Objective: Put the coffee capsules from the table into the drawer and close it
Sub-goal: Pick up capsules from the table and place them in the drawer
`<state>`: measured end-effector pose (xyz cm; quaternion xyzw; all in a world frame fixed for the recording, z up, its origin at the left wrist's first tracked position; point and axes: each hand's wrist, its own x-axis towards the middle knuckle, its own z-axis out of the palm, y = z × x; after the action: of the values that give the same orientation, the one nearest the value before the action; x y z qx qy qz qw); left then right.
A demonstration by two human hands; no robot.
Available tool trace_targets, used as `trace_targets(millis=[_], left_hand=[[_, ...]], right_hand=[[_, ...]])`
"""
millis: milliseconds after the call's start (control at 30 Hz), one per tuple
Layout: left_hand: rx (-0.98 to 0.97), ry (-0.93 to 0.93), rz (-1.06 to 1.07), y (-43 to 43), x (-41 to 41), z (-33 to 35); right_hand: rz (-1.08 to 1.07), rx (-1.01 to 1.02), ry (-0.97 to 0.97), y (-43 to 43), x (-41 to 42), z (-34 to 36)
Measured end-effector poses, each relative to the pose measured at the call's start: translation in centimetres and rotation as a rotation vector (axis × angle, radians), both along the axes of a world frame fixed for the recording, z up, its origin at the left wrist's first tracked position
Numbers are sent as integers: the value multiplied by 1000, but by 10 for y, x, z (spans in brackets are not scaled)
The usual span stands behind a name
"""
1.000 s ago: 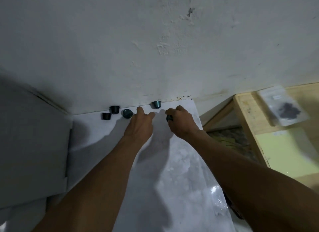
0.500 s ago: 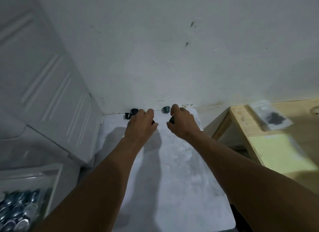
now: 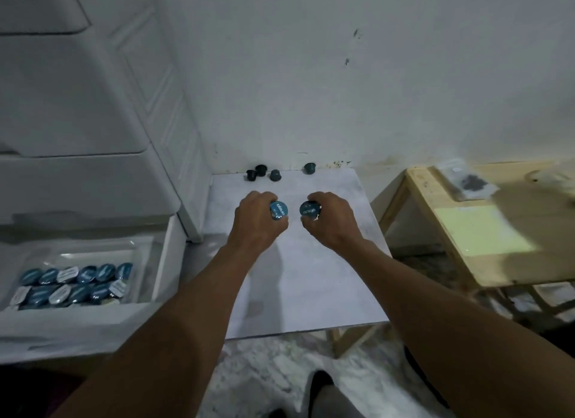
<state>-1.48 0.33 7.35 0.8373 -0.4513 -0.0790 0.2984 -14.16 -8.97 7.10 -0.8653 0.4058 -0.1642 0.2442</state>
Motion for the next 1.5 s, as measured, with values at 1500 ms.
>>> trace_targets(millis=[1500], left_hand=[[110,-87,321,387,296,22]], right_hand=[[417,0,-73,328,329,-1]])
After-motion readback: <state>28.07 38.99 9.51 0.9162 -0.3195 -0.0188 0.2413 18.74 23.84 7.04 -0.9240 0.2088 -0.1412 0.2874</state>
